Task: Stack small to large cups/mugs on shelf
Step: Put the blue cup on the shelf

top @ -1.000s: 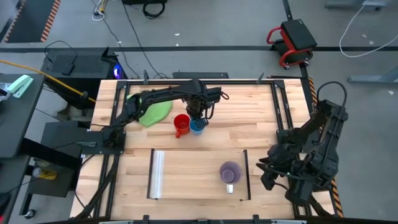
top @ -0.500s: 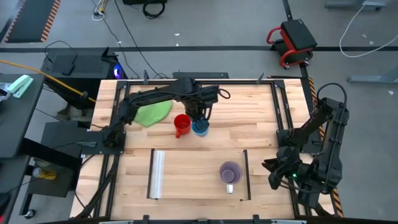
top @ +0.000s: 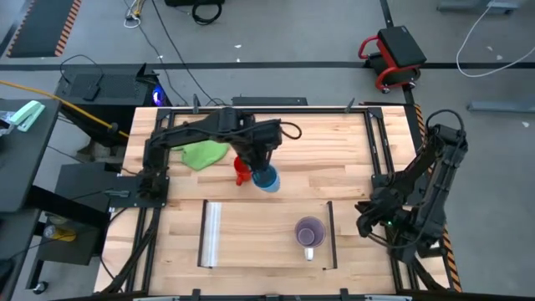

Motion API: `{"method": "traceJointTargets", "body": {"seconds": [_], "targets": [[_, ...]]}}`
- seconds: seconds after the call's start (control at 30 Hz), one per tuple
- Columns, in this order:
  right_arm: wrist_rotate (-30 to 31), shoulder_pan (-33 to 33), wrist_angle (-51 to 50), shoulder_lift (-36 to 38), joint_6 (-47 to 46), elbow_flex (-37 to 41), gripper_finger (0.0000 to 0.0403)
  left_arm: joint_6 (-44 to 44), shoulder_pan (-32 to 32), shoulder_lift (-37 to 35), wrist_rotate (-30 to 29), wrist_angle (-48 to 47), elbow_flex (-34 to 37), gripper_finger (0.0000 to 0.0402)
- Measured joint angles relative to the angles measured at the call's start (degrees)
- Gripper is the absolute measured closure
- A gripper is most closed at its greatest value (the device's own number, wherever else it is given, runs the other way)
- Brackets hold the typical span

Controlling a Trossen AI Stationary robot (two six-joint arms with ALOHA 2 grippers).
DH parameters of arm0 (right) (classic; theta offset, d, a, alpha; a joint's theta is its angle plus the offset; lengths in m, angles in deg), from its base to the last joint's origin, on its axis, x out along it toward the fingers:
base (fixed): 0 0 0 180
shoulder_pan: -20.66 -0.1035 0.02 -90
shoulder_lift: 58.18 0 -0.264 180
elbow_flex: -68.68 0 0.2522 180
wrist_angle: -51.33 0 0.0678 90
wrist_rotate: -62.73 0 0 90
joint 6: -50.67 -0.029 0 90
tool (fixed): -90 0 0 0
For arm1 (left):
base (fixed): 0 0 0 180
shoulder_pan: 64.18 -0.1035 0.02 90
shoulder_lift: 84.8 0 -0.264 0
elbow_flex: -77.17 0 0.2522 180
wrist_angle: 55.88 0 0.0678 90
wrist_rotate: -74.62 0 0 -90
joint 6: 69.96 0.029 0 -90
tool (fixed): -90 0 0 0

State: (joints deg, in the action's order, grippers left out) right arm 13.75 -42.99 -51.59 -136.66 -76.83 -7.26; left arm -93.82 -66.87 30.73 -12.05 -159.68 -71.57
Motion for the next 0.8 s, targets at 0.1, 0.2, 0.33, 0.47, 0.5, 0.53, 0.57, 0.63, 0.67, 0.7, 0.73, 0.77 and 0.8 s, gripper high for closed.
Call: {"method": "traceJointTargets", "body": {"seconds": [0.1,0.2,0.33,0.47,0.5,0.53,0.57,0.63,0.67,0.7,0.73,0.77,0.8], "targets": [[-0.8,0.6,1.5,0.4,0.1,3.6,0.0329,-1.7,2.2,-1.4,1.7,0.0,0.0,0.0392],[-0.9,0.5,3.8,0.4,1.1,7.2,0.0335,-3.0,4.7,-1.9,2.8,0.0,0.0,0.0392],[-1.1,0.5,7.0,0.4,5.9,9.7,0.0342,-4.4,7.9,-2.2,5.9,0.0,0.0,0.0392],[-1.2,0.6,7.0,0.5,9.9,10.2,0.0348,-6.5,10.5,-2.2,8.6,0.0,0.0,0.0392],[-1.3,0.9,6.7,0.5,8.9,10.2,0.0350,-7.3,11.0,-2.2,8.7,0.0,0.0,0.0392],[-1.6,1.3,6.4,0.5,7.4,10.2,0.0352,-8.0,11.4,-2.2,8.7,0.0,0.0,0.0392],[-2.2,1.8,6.1,0.5,6.2,10.2,0.0355,-8.6,11.7,-2.2,8.8,0.0,0.0,0.0392],[-2.8,2.9,5.9,0.4,6.0,10.2,0.0362,-10.0,12.2,-2.2,8.9,0.0,0.0,0.0392],[-2.9,3.5,5.9,0.4,6.3,10.2,0.0366,-10.0,12.5,-2.2,9.0,0.0,0.0,0.0392],[-3.0,4.1,5.9,0.4,6.4,10.2,0.0371,-10.2,12.7,-2.1,9.0,0.0,0.0,0.0392],[-3.0,4.7,5.9,0.3,6.5,10.2,0.0375,-10.4,12.9,-2.1,9.0,0.0,0.0,0.0392],[-3.2,5.4,6.0,0.2,6.7,10.2,0.0379,-10.6,13.0,-2.0,9.0,0.0,0.0,0.0392],[-3.2,6.1,6.1,0.1,7.4,10.2,0.0383,-11.2,13.2,-1.9,9.0,0.0,0.0,0.0392]]}}
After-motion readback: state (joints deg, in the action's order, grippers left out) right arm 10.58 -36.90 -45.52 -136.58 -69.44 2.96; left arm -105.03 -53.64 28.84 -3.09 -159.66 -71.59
